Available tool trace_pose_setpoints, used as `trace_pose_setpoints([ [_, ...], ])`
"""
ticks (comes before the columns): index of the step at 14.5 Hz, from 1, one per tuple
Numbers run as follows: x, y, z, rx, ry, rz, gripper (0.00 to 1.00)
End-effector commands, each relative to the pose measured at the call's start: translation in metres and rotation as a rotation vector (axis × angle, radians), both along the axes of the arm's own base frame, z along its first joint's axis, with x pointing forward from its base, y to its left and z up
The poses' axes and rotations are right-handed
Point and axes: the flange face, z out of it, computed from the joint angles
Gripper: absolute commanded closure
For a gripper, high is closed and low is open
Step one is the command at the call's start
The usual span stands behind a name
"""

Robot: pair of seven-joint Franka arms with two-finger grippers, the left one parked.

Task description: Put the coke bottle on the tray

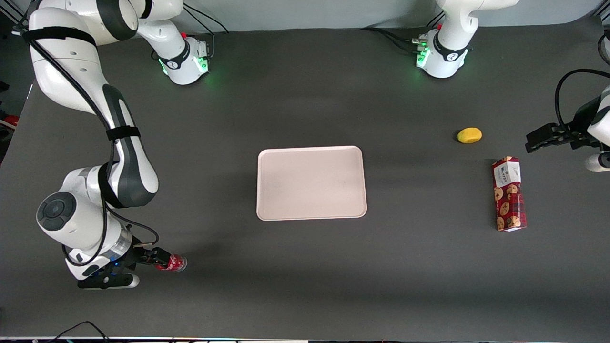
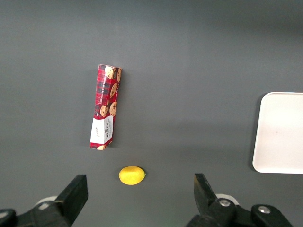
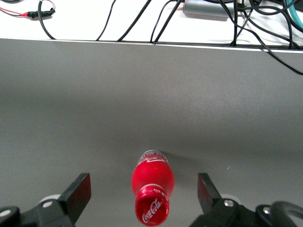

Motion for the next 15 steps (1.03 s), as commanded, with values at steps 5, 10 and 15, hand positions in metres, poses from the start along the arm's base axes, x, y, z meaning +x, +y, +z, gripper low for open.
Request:
trace_pose_setpoints([
  [5,-0.008,0.003,0.011,0.047,0.067,-0.017,0.0],
  [10,-0.062,0.002,0.128,0.041,0.171,-0.064,0.0],
  [15,-0.201,-0.012,0.203,0.076,0.199,-0.089,0.0],
])
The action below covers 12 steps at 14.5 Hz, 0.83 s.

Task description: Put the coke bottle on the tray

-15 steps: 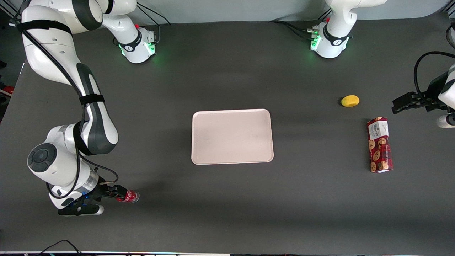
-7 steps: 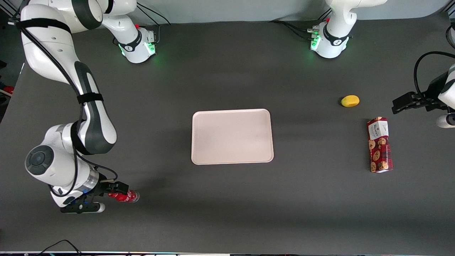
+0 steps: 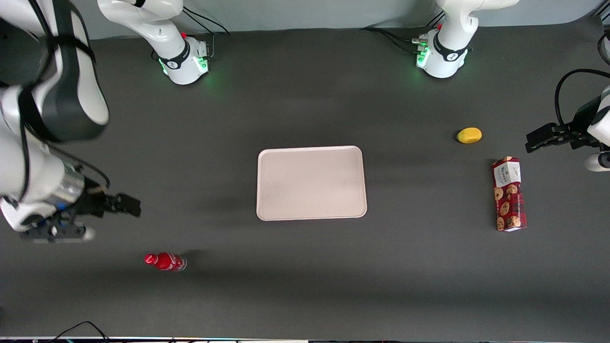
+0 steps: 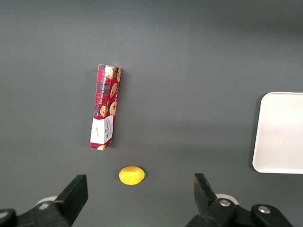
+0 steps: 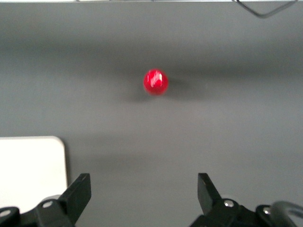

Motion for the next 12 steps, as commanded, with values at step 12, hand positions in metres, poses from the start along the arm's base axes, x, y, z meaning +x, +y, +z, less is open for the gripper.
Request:
trace_pose_setpoints([
  [12,-0.265,-0.041,0.105,0.04,0.028,-0.06,0.0],
])
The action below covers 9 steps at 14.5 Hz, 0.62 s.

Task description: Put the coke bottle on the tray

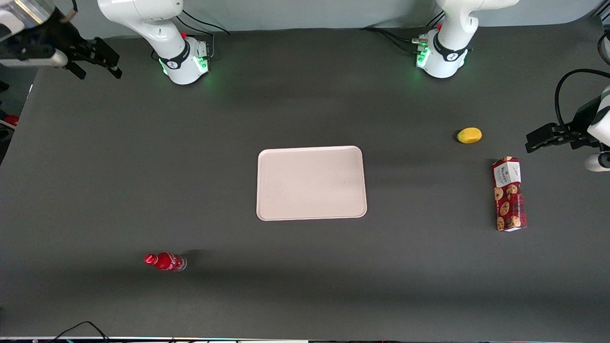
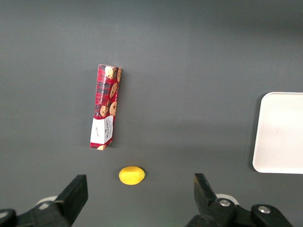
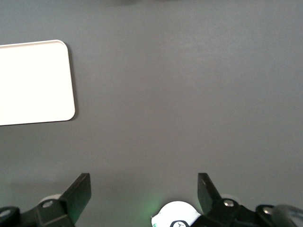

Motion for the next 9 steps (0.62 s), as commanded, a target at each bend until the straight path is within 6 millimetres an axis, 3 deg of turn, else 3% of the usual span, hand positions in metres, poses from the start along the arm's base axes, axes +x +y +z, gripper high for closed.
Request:
trace_pose_setpoints([
  [1,0.008,-0.009,0.002,0.015,0.018,-0.022,0.0],
  [3,0.012,-0.011,0.003,0.016,0.018,-0.029,0.0],
  [4,0.024,-0.01,0.008,0.015,0.015,-0.026,0.0],
  [7,0.117,-0.001,0.006,0.003,0.037,-0.02,0.0],
  [9,0.202,0.006,-0.015,-0.019,0.041,-0.014,0.0],
])
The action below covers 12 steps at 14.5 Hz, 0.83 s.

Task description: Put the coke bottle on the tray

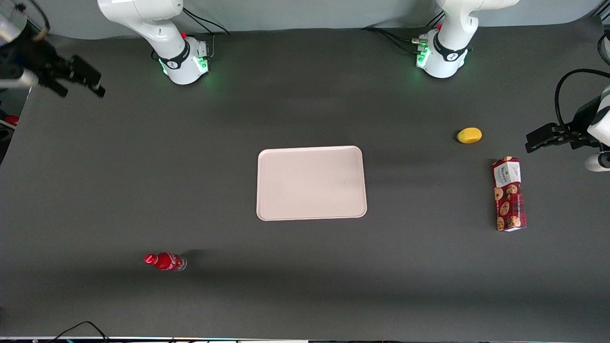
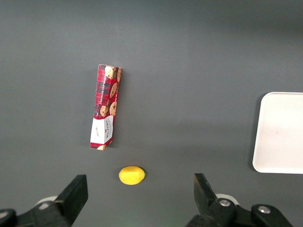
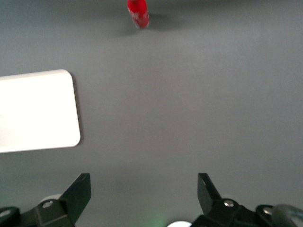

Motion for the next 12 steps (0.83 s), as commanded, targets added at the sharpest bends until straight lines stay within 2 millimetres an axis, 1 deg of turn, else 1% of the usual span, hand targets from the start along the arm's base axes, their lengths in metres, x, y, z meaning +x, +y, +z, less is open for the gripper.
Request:
trace_pose_setpoints([
  [1,0.119,0.011,-0.042,-0.026,0.056,0.005,0.0],
  [3,0.171,0.014,-0.097,-0.05,0.044,0.011,0.0],
  [4,0.193,0.015,-0.13,-0.079,0.03,0.017,0.0],
  [6,0.226,0.019,-0.186,-0.088,-0.031,0.029,0.0],
  [8,0.245,0.032,-0.228,-0.089,-0.075,0.049,0.0],
  [10,0.255,0.033,-0.249,-0.101,-0.102,0.058,0.0],
  [12,0.267,0.035,-0.26,-0.099,-0.136,0.063,0.0],
])
